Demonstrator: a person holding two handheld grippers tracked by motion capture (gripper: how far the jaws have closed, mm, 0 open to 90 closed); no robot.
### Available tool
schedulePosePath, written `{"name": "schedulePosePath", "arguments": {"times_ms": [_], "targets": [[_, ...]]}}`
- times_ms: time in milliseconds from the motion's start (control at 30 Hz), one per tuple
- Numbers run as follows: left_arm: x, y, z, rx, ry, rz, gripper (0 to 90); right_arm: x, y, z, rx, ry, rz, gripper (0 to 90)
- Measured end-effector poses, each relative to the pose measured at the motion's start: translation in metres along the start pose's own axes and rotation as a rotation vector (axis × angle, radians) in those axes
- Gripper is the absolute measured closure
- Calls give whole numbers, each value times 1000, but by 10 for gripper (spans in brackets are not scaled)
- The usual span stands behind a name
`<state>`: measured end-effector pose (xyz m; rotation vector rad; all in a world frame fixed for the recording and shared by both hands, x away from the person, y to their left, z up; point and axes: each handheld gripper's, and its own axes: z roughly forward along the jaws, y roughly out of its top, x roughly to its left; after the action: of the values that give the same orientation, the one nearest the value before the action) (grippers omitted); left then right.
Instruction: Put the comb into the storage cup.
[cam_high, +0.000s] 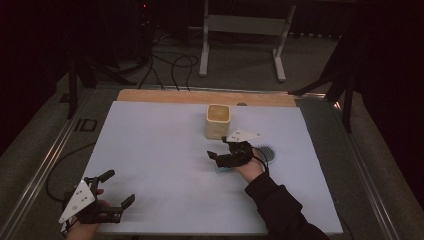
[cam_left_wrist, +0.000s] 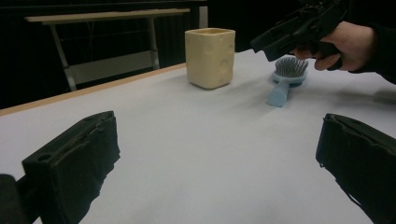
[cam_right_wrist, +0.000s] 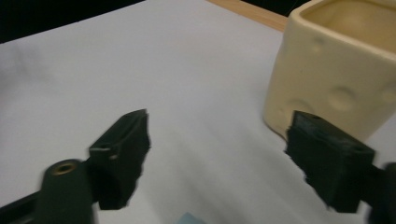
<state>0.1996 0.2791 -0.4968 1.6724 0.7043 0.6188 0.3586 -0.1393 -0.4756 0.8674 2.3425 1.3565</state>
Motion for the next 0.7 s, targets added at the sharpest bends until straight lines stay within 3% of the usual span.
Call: {"name": "schedulePosePath", "arguments": {"times_ms": [67,267,367,700], "targets": [[0,0,0,-1,0,0,0,1,0,1,0,6,-2,224],[0,0,0,-3,0,1,0,2,1,8,66,-14,1,257],[0,0,0,-1,0,0,0,2,0,10,90,-45,3,344],[0,0,1,1,-1,1,0,-1,-1,15,150,-70,1,627]]}}
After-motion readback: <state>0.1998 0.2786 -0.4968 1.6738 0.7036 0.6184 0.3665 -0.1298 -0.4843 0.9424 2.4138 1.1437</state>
